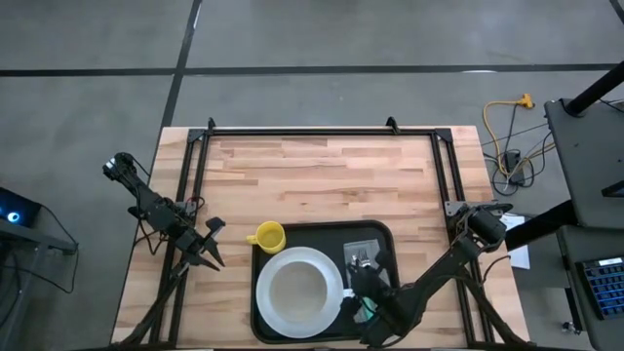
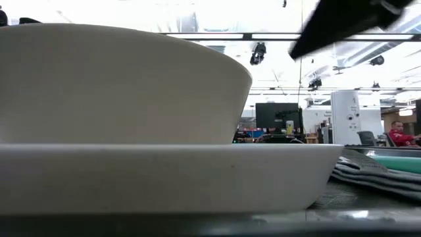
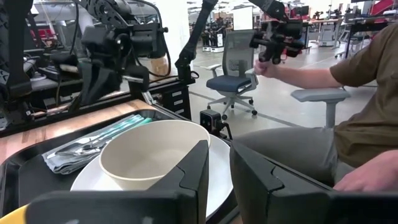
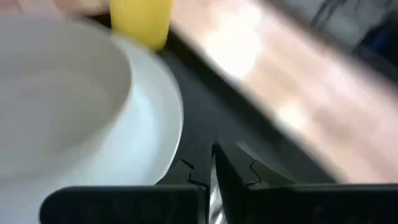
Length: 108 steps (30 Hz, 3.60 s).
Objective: Set up tray
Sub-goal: Return to Home Position
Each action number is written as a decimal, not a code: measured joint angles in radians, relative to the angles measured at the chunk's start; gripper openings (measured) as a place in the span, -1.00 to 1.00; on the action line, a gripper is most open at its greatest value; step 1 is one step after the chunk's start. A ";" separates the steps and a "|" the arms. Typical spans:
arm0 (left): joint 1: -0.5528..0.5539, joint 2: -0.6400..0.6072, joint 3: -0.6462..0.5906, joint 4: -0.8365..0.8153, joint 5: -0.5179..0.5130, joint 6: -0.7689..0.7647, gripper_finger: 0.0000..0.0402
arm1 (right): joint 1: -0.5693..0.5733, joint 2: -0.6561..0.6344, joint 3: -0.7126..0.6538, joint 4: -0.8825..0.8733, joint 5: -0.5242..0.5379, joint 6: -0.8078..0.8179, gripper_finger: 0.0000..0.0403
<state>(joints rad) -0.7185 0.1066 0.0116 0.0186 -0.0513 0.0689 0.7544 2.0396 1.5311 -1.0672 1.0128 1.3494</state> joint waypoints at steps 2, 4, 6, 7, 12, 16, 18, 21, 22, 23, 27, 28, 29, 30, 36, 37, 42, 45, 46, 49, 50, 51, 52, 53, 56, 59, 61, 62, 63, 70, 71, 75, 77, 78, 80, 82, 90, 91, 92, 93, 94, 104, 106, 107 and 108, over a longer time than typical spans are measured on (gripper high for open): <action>0.000 0.000 0.000 0.000 0.000 0.000 -0.76 | -0.005 0.000 -0.001 0.000 0.072 -0.067 -0.96; 0.000 0.000 0.000 0.000 0.000 0.000 -0.76 | -0.010 -0.001 -0.003 -0.001 0.117 -0.139 -0.96; 0.000 0.000 0.000 0.000 0.000 0.000 -0.76 | -0.018 -0.003 -0.005 -0.001 0.185 -0.184 -0.96; 0.000 0.000 0.000 0.000 0.000 0.000 -0.76 | -0.023 -0.004 -0.007 -0.001 0.225 -0.193 -0.96; 0.000 0.000 0.000 0.000 0.000 0.000 -0.76 | -0.047 -0.017 -0.041 -0.003 0.353 -0.172 -0.96; 0.000 0.000 0.000 0.000 0.000 0.000 -0.76 | -0.051 -0.074 -0.133 -0.003 0.405 -0.066 -0.96; 0.000 0.000 0.000 0.000 0.000 0.000 -0.76 | -0.044 -0.120 -0.196 -0.003 0.447 0.020 -0.96; 0.000 0.000 0.000 0.000 0.000 0.000 -0.76 | -0.021 -0.200 -0.301 -0.002 0.494 0.130 -0.96; 0.000 0.000 0.000 0.000 0.000 0.000 -0.76 | -0.010 -0.227 -0.337 -0.001 0.509 0.160 -0.96; 0.000 0.000 0.000 0.000 0.000 0.000 -0.76 | 0.000 -0.252 -0.371 -0.002 0.531 0.195 -0.96; 0.000 0.004 0.000 0.000 0.000 0.000 -0.76 | 0.029 -0.351 -0.493 0.002 0.556 0.280 -0.96; 0.000 0.005 0.000 0.000 0.000 0.000 -0.76 | 0.032 -0.373 -0.519 0.005 0.556 0.295 -0.96; 0.000 0.007 0.000 0.000 0.000 0.000 -0.76 | 0.034 -0.393 -0.541 0.013 0.556 0.316 -0.96; 0.000 0.008 0.000 0.000 0.000 0.000 -0.76 | 0.036 -0.411 -0.560 0.024 0.556 0.331 -0.96; 0.000 0.011 0.000 0.000 0.000 0.000 -0.76 | 0.040 -0.474 -0.600 0.054 0.560 0.274 -0.96; 0.000 0.011 0.000 0.000 0.000 0.000 -0.76 | 0.040 -0.480 -0.599 0.055 0.560 0.271 -0.96; 0.000 0.011 0.000 0.000 0.000 0.000 -0.76 | 0.032 -0.484 -0.558 0.053 0.561 0.054 -0.96; 0.000 0.011 0.000 0.000 0.000 0.000 -0.76 | 0.015 -0.484 -0.515 0.054 0.558 -0.162 -0.96; 0.000 0.011 0.000 0.000 0.000 0.000 -0.76 | 0.013 -0.483 -0.499 0.054 0.557 -0.221 -0.96; 0.000 0.011 0.000 0.000 0.000 0.000 -0.76 | 0.011 -0.480 -0.446 0.061 0.557 -0.296 -0.96; 0.000 0.011 0.000 0.000 0.000 0.000 -0.76 | 0.012 -0.480 -0.426 0.064 0.550 -0.283 -0.96; 0.000 0.011 0.000 0.000 0.000 0.000 -0.76 | 0.012 -0.480 -0.407 0.066 0.528 -0.271 -0.96; 0.000 0.011 0.000 0.000 0.000 0.000 -0.76 | 0.012 -0.480 -0.392 0.064 0.516 -0.265 -0.96; 0.000 0.011 0.000 0.000 0.000 0.000 -0.76 | 0.011 -0.480 -0.380 0.061 0.518 -0.274 -0.96; 0.000 0.011 0.000 0.000 0.000 0.000 -0.76 | 0.010 -0.479 -0.345 0.061 0.555 -0.284 -0.96; 0.000 0.011 0.000 0.000 0.000 0.000 -0.76 | 0.003 -0.482 -0.327 0.050 0.522 -0.269 -0.96; 0.000 0.011 0.000 0.000 0.000 0.000 -0.76 | -0.012 -0.483 -0.323 0.045 0.423 -0.343 -0.96; 0.000 0.011 0.000 0.000 0.000 0.000 -0.76 | -0.024 -0.483 -0.326 0.042 0.384 -0.360 -0.96; 0.000 0.011 0.000 0.000 0.000 0.000 -0.76 | -0.036 -0.483 -0.333 0.041 0.358 -0.351 -0.95; 0.000 0.011 0.000 0.000 0.000 0.000 -0.76 | -0.085 -0.529 -0.431 0.137 0.213 -0.387 -0.89; 0.000 0.011 0.000 0.000 0.000 0.000 -0.76 | -0.085 -0.548 -0.460 0.183 0.228 -0.398 -0.89; 0.000 0.011 0.000 0.000 0.000 0.000 -0.76 | -0.078 -0.677 -0.628 0.442 0.260 -0.535 -0.89; 0.000 0.011 0.000 0.000 0.000 0.000 -0.76 | -0.079 -0.776 -0.743 0.672 0.196 -0.704 -0.89; 0.000 0.011 0.000 0.000 0.000 0.000 -0.76 | -0.082 -0.828 -0.812 0.856 0.141 -0.831 -0.89; 0.000 0.011 0.000 0.000 0.000 0.000 -0.76 | -0.109 -0.922 -0.989 1.345 -0.063 -1.167 -0.89; 0.000 0.012 0.000 0.000 0.000 0.000 -0.76 | -0.170 -0.971 -1.167 1.867 -0.444 -1.454 -0.89; 0.000 0.012 0.000 0.000 0.000 0.000 -0.76 | -0.346 -1.042 -1.356 2.023 -0.683 -1.424 -0.89; 0.000 0.012 0.000 0.000 0.000 0.000 -0.76 | -0.349 -1.045 -1.354 2.023 -0.695 -1.435 -0.89; 0.000 0.012 0.000 0.000 0.000 0.000 -0.76 | -0.353 -1.046 -1.353 2.023 -0.711 -1.456 -0.89; 0.000 0.012 0.000 0.000 0.000 0.000 -0.76 | -0.355 -1.044 -1.353 2.016 -0.721 -1.476 -0.89; 0.000 0.012 0.000 0.000 0.000 0.000 -0.76 | -0.356 -1.043 -1.354 2.009 -0.724 -1.491 -0.89; 0.000 0.013 0.000 0.000 0.000 0.000 -0.76 | -0.564 -1.050 -1.369 2.026 -0.951 -1.472 -0.89; 0.000 0.013 0.000 0.000 0.000 0.000 -0.76 | -0.606 -1.049 -1.377 2.020 -0.959 -1.469 -0.89; 0.000 0.013 0.000 0.000 0.000 0.000 -0.76 | -0.622 -1.049 -1.380 2.025 -0.966 -1.469 -0.89; 0.000 0.013 0.000 0.000 0.000 0.000 -0.76 | -0.639 -1.049 -1.384 2.035 -0.976 -1.469 -0.89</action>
<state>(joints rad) -0.7189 0.1192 0.0116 0.0189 -0.0517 0.0689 0.1152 0.9902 0.1469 0.9674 0.0371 -0.1193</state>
